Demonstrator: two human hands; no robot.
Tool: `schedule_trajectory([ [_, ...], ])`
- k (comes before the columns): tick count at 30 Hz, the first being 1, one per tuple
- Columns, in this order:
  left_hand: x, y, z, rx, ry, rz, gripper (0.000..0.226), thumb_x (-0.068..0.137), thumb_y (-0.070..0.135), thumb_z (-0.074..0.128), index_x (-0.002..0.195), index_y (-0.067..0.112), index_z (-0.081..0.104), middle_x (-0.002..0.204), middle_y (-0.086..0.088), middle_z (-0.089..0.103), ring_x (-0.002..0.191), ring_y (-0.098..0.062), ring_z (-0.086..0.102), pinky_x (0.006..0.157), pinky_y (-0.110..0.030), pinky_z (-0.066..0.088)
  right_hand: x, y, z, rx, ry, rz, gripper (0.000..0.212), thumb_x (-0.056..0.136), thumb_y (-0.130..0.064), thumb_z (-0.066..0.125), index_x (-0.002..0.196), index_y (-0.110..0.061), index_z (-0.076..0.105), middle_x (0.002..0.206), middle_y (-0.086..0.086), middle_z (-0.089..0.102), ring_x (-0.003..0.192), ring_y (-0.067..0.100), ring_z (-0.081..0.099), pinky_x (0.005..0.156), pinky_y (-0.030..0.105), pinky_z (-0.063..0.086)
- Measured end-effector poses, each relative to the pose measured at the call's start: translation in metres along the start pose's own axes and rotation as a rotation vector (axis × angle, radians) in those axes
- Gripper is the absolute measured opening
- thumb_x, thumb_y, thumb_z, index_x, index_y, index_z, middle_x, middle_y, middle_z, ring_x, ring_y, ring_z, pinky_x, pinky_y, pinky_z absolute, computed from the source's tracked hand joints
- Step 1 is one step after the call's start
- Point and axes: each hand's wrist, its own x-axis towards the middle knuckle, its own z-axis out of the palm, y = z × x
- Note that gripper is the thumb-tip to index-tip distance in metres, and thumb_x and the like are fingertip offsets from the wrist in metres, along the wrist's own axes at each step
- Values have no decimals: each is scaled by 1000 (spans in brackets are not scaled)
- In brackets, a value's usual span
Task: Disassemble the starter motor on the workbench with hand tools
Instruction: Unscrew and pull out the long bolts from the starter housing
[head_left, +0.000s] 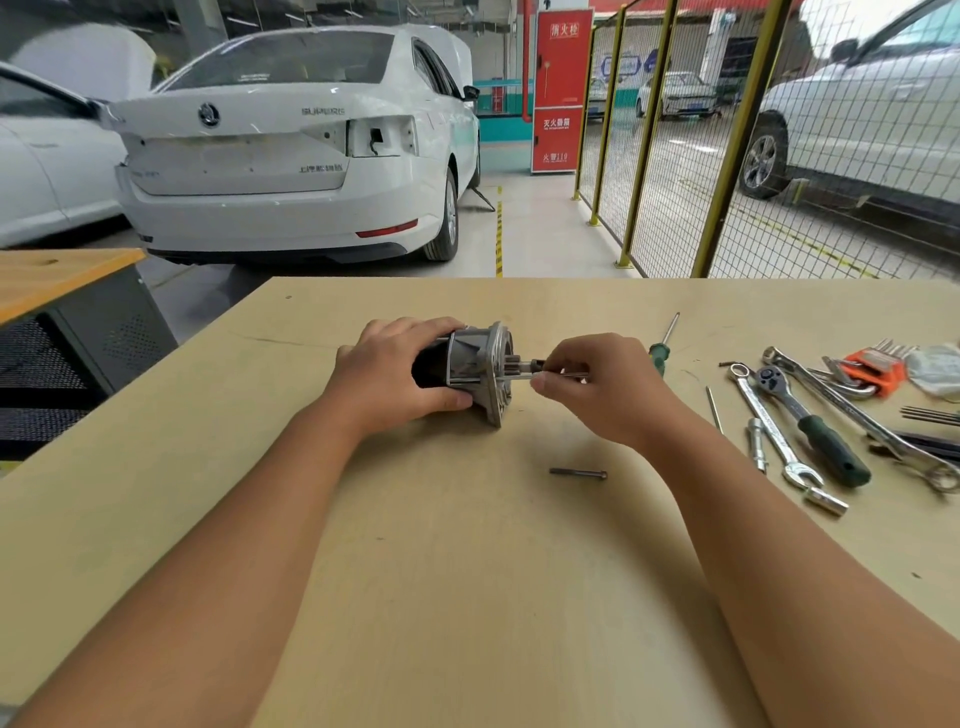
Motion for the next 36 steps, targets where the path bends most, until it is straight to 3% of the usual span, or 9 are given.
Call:
schedule_trajectory([
  [3, 0, 1, 0, 3, -6, -5, 86, 68, 76, 77, 141, 61, 36, 138, 19, 55, 134, -22, 42, 103, -53, 43, 1, -1, 2, -23, -65, 18, 26, 96, -36, 63, 77, -19, 68, 68, -1, 61, 65, 14, 51, 55, 28, 35],
  [6, -1, 1, 0, 1, -5, -3, 85, 68, 78, 75, 142, 62, 35, 139, 20, 55, 133, -22, 42, 103, -54, 43, 3, -2, 1, -85, -97, 10, 29, 99, -33, 59, 85, -11, 71, 76, 8, 65, 73, 24, 56, 63, 36, 44],
  [10, -3, 3, -1, -15, -11, -13, 90, 61, 86, 63, 143, 62, 37, 138, 21, 55, 132, -20, 42, 105, -54, 42, 3, -4, 2, -239, -45, -15, 22, 96, -38, 63, 88, -21, 75, 83, -4, 68, 89, 24, 54, 80, 42, 49],
  [15, -3, 2, -3, -50, -11, -4, 93, 56, 92, 55, 143, 61, 41, 137, 21, 57, 132, -19, 44, 106, -54, 43, 2, -8, 1, -335, 59, -12, 10, 88, -44, 72, 84, -35, 75, 80, -15, 66, 92, 18, 47, 80, 39, 36],
  [21, -3, 1, -1, -85, 9, -4, 83, 63, 94, 48, 139, 63, 41, 136, 22, 58, 131, -19, 44, 106, -55, 42, 1, -9, 5, -158, 63, -4, 7, 82, -29, 81, 84, -24, 77, 79, -8, 67, 80, 15, 59, 72, 31, 49],
  [25, -2, 1, 0, -98, 11, -11, 82, 63, 94, 50, 139, 64, 41, 135, 22, 58, 130, -18, 44, 106, -54, 42, 3, -6, 5, -120, 2, -49, 19, 94, -32, 67, 87, -16, 74, 76, -7, 57, 72, 4, 48, 58, 18, 29],
  [30, -2, 0, 0, -103, 10, -9, 81, 64, 94, 50, 139, 64, 41, 134, 23, 58, 128, -18, 45, 106, -53, 42, 5, -6, 5, -177, -60, -50, 21, 97, -27, 64, 91, -10, 75, 81, -4, 53, 82, 19, 53, 69, 31, 38],
  [32, -2, -1, 0, -102, 7, -9, 81, 64, 94, 50, 139, 65, 40, 134, 23, 58, 128, -18, 44, 106, -53, 42, 3, -8, 6, -219, -33, -55, 18, 95, -29, 67, 89, -15, 76, 83, -8, 55, 84, 22, 56, 77, 38, 46],
  [36, -3, -1, -1, -110, -4, -9, 83, 60, 93, 55, 137, 69, 36, 132, 25, 57, 129, -17, 44, 106, -53, 42, 1, -14, 4, -287, 72, -25, 10, 87, -38, 74, 82, -29, 78, 83, -12, 60, 87, 18, 57, 83, 44, 46],
])
